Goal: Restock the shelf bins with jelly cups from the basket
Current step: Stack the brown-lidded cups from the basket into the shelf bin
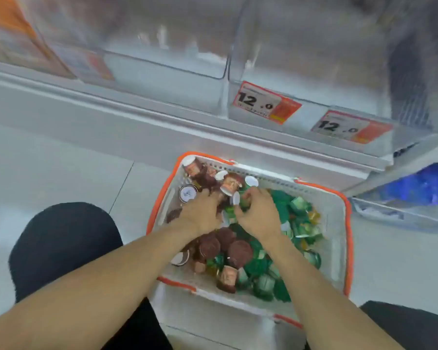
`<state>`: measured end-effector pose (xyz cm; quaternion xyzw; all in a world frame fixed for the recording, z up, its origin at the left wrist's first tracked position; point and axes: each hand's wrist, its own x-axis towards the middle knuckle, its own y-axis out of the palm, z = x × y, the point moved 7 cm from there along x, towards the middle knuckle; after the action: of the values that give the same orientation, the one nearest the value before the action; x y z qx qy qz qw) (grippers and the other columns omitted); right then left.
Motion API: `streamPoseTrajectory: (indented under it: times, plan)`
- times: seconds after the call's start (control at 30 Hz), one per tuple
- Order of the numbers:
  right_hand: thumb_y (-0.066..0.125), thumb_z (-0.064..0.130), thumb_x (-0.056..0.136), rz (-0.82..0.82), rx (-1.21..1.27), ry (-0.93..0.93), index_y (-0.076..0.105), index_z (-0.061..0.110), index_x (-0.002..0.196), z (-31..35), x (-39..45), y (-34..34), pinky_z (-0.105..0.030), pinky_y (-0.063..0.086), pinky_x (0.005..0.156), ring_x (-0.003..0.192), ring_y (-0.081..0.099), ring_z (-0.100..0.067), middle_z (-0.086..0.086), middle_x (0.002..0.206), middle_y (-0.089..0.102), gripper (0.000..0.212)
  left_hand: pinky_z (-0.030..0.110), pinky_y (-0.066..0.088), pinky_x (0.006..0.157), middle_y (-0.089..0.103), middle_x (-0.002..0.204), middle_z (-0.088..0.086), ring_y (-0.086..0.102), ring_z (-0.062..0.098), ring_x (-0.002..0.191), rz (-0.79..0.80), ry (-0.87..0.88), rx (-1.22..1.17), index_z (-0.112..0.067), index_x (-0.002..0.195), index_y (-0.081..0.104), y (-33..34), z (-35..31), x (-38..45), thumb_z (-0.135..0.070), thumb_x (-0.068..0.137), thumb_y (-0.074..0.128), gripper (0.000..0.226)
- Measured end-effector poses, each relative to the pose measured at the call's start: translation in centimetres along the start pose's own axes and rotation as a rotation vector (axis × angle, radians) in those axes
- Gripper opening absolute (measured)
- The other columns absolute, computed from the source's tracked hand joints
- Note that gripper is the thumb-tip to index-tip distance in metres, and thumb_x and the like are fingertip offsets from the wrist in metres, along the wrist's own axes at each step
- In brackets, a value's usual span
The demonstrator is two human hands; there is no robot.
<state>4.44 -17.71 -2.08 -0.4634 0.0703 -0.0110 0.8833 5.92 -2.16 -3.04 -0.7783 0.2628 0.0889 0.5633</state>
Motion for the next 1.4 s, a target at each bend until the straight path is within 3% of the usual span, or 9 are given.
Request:
streamPoseTrajectory:
  times: [0.2,0.4,0.63,0.73,0.93,1.03,1.17,1.3,1.4]
  plan:
    - [0.073,0.029,0.078,-0.122,0.027,0.017,0.056,0.017,0.109,-1.2,-2.3,-0.4,-0.039,0.049,0.094,0.109,0.048,-0.023,-0.004,0.114,0.047,0.038,0.041,0.05,0.083,0.039,0.131,0.013,0.053,0.032,0.112,-0.189,-0.088,-0.13,-0.007,0.129,0.038,0.7,0.0,1.3,-0.021,0.084,0.069,0.056]
    - [0.064,0.035,0.085,-0.157,0.004,0.027,0.055,0.018,0.127,-1.3,-1.2,-2.1,-0.042,0.045,0.097,0.113,0.045,-0.024,-0.004,0.119,0.05,0.047,0.044,0.047,0.101,0.023,0.154,0.015,0.055,0.036,0.12,-0.129,-0.032,-0.188,-0.014,0.152,0.027,0.7,-0.7,3.8,-0.017,0.088,0.068,0.076]
    - [0.062,0.036,0.089,-0.056,-0.001,0.014,0.047,0.024,0.136,0.8,1.7,-1.0,-0.044,0.044,0.099,0.118,0.047,-0.029,-0.008,0.125,0.049,0.051,0.04,0.048,0.093,0.047,0.129,0.008,0.058,0.031,0.112,-0.23,0.032,-0.234,-0.01,0.131,0.051,1.3,0.4,2.9,-0.002,0.091,0.057,0.041]
    - [0.056,0.042,0.092,0.097,-0.1,0.027,0.034,0.032,0.147,1.5,3.8,1.0,-0.049,0.044,0.102,0.122,0.048,-0.031,-0.009,0.136,0.047,0.06,0.035,0.048,0.087,0.046,0.115,0.002,0.057,0.024,0.105,-0.244,-0.015,-0.253,-0.012,0.12,0.053,0.4,0.9,1.9,-0.009,0.08,0.072,0.044]
    - [0.049,0.027,0.099,0.224,-0.54,-0.003,0.062,0.019,0.119,3.6,3.7,3.0,-0.046,0.037,0.109,0.12,0.051,-0.027,-0.008,0.122,0.061,0.026,0.035,0.058,0.07,0.07,0.082,0.005,0.069,0.024,0.083,-0.213,-0.405,-0.947,-0.013,0.084,0.07,-2.0,5.3,-1.7,-0.022,0.055,0.081,0.032]
    - [0.047,0.021,0.098,0.172,-0.647,-0.101,0.058,0.018,0.124,3.8,2.8,3.8,-0.049,0.025,0.118,0.13,0.045,-0.027,-0.006,0.128,0.062,0.028,0.033,0.05,0.056,0.062,0.068,0.006,0.061,0.02,0.067,-0.068,-0.398,-1.36,-0.008,0.075,0.068,-3.2,3.5,-3.6,-0.008,0.072,0.071,0.005]
    - [0.036,0.048,0.1,0.182,-0.556,-0.172,0.056,0.021,0.128,3.8,2.5,4.7,-0.054,0.004,0.122,0.143,0.031,-0.028,-0.007,0.136,0.058,0.044,0.024,0.025,0.049,0.057,0.068,0.008,0.05,0.021,0.058,0.139,-0.283,-1.652,-0.006,0.087,0.058,-6.4,0.0,-7.3,-0.009,0.079,0.047,0.014]
    - [0.045,0.065,0.091,0.254,-0.571,-0.308,0.062,0.023,0.12,5.2,2.5,6.4,-0.049,0.02,0.119,0.13,0.045,-0.031,-0.009,0.121,0.064,0.053,0.023,0.033,0.05,0.058,0.088,0.017,0.055,0.029,0.066,0.24,-0.188,-1.736,0.0,0.103,0.055,-9.4,-1.9,-10.7,-0.026,0.079,0.048,0.036]
    - [0.059,0.046,0.091,0.29,-0.587,-0.326,0.055,0.02,0.125,5.7,2.2,6.9,-0.042,0.04,0.104,0.116,0.051,-0.03,-0.011,0.116,0.061,0.043,0.022,0.038,0.049,0.06,0.09,0.02,0.056,0.028,0.063,0.253,-0.166,-1.673,-0.001,0.099,0.058,-11.8,-2.7,-11.9,-0.036,0.084,0.049,0.04]
